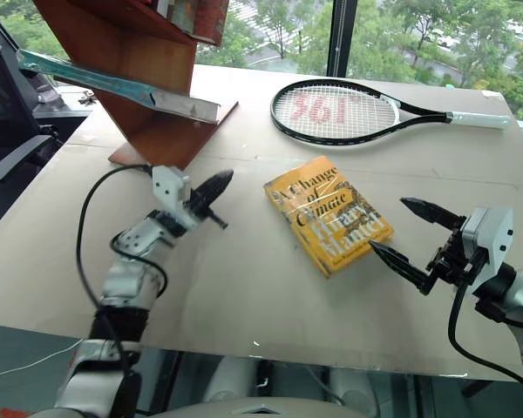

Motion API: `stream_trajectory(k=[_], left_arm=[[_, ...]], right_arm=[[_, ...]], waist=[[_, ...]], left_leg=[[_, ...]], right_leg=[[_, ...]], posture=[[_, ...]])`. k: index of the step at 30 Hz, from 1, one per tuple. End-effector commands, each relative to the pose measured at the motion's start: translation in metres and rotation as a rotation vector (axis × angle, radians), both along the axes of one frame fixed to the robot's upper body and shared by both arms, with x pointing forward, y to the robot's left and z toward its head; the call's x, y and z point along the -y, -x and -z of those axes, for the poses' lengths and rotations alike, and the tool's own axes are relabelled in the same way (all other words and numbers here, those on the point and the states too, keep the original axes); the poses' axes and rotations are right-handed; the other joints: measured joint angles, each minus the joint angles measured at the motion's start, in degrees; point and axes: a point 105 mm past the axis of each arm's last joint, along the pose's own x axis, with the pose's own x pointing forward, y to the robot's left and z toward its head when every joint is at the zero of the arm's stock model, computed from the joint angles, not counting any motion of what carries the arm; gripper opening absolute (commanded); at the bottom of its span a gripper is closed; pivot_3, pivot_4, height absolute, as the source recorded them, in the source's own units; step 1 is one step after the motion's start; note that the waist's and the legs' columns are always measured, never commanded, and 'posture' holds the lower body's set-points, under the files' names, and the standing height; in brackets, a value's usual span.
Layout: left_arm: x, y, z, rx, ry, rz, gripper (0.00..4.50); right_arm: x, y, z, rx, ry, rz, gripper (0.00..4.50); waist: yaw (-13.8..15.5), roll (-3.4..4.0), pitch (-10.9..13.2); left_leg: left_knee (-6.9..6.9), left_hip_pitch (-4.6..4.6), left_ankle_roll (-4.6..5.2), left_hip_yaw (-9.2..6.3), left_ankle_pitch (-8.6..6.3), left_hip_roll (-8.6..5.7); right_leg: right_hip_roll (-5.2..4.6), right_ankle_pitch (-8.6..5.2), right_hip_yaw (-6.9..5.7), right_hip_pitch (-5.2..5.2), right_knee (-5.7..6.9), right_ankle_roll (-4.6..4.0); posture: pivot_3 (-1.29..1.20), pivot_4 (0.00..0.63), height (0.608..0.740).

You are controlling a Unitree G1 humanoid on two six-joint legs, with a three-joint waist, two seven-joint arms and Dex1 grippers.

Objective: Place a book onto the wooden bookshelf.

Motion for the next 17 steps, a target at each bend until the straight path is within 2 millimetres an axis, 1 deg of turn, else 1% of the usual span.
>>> stream_trajectory(k=[1,4,5,6,8,9,10,12,14,17], left_arm=[[-0.014,0.039,-0.012,-0.096,-0.032,0.141,1.18],[-0.028,0.065,-0.019,-0.148,-0.081,0.174,2.65],[-0.030,0.072,-0.021,-0.158,-0.098,0.180,3.02],[-0.034,0.080,-0.022,-0.166,-0.124,0.186,3.55],[-0.044,0.094,-0.017,-0.207,-0.183,0.159,4.43],[-0.050,0.101,-0.011,-0.238,-0.213,0.143,4.48],[-0.054,0.107,-0.007,-0.264,-0.226,0.142,4.48],[-0.061,0.115,0.001,-0.314,-0.244,0.131,4.48],[-0.063,0.116,0.004,-0.341,-0.218,0.123,4.48],[-0.061,0.114,0.005,-0.342,-0.206,0.113,4.48]], right_arm=[[0.026,0.013,0.002,-0.010,0.084,0.062,4.50],[0.050,0.024,0.010,-0.054,0.137,0.118,4.50],[0.056,0.027,0.013,-0.069,0.160,0.130,4.50],[0.062,0.031,0.018,-0.090,0.192,0.135,4.50],[0.075,0.039,0.024,-0.123,0.231,0.148,4.50],[0.081,0.041,0.024,-0.130,0.237,0.160,4.50],[0.085,0.042,0.024,-0.133,0.241,0.164,4.50],[0.089,0.043,0.023,-0.137,0.255,0.167,4.50],[0.091,0.042,0.025,-0.143,0.258,0.166,4.50],[0.094,0.041,0.029,-0.146,0.256,0.170,4.50]], waist=[[-0.19,0.01,0.00],[-0.19,0.06,0.02],[-0.15,0.06,0.01],[-0.06,0.09,-0.01],[-0.01,0.16,-0.10],[-0.02,0.18,-0.13],[-0.05,0.29,-0.19],[-0.07,0.37,-0.24],[-0.05,0.40,-0.25],[0.12,0.40,-0.26]], left_leg=[[-0.07,0.02,0.00,0.02,0.00,0.05],[-0.32,0.21,-0.02,0.12,0.00,0.07],[-0.32,0.29,-0.01,0.11,0.00,0.07],[-0.33,0.37,-0.02,0.12,0.00,0.09],[-0.35,0.41,-0.02,0.18,-0.01,0.10],[-0.38,0.41,-0.02,0.17,-0.01,0.09],[-0.39,0.41,-0.02,0.19,-0.02,0.09],[-0.40,0.42,-0.01,0.23,-0.02,0.08],[-0.41,0.44,-0.02,0.21,-0.02,0.12],[-0.42,0.43,-0.02,0.17,-0.02,0.13]], right_leg=[[0.01,-0.01,0.01,0.00,-0.02,-0.02],[-0.04,-0.02,0.07,0.04,-0.08,-0.04],[-0.04,-0.04,0.06,0.13,-0.09,-0.07],[-0.06,-0.14,0.06,0.18,-0.13,-0.24],[-0.16,-0.16,0.08,0.19,-0.23,-0.27],[-0.23,-0.16,0.07,0.20,-0.28,-0.28],[-0.39,-0.17,0.08,0.18,-0.30,-0.28],[-0.41,-0.17,0.09,0.17,-0.32,-0.28],[-0.40,-0.17,0.07,0.15,-0.32,-0.30],[-0.41,-0.20,0.03,0.15,-0.32,-0.35]], posture=[[0.00,0.150,0.739],[0.00,0.150,0.739],[0.00,0.150,0.739],[0.00,0.150,0.739],[0.00,0.150,0.739],[0.00,0.150,0.739],[0.00,0.150,0.739],[0.00,0.150,0.739],[0.00,0.150,0.739],[0.00,0.150,0.739]])
